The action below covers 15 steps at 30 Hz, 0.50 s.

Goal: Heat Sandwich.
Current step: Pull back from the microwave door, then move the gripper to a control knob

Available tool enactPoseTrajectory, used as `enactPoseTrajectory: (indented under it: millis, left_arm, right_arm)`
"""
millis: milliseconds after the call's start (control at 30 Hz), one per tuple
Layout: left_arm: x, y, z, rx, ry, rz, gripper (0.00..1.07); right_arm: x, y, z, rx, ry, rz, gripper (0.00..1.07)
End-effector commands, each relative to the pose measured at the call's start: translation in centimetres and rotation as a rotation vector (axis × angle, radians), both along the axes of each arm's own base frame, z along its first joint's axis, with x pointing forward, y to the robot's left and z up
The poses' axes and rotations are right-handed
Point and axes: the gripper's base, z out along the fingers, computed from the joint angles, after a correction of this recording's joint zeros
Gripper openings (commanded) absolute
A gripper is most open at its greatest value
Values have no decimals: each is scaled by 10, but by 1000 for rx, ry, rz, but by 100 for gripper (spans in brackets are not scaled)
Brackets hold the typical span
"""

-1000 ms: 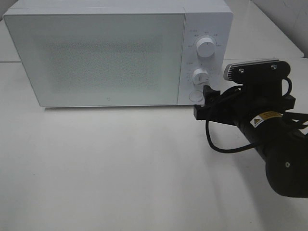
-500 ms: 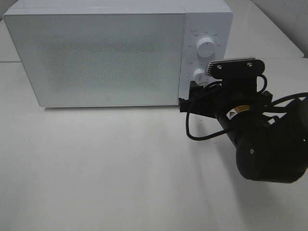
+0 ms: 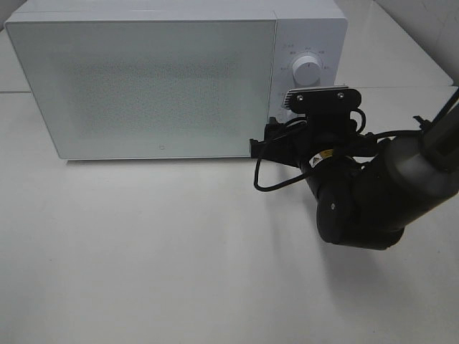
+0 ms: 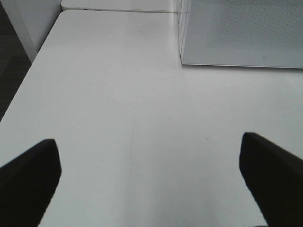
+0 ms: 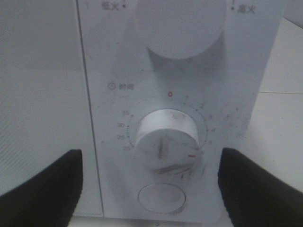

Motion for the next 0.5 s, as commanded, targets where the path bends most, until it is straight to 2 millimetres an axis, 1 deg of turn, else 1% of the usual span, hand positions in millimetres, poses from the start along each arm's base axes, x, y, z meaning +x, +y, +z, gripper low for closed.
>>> enactPoseTrajectory:
  millis: [33, 200, 500]
  left_arm:
    - [-3, -1, 0, -6, -19, -1, 98]
    - [-3, -1, 0, -6, -19, -1, 98]
    - [-3, -1, 0, -6, -19, -1, 98]
  right_arm:
    - [13, -2, -1, 12, 2, -17, 76]
    - [22, -5, 0, 17, -9, -35, 76]
    - [22, -3, 1, 8, -4, -22, 76]
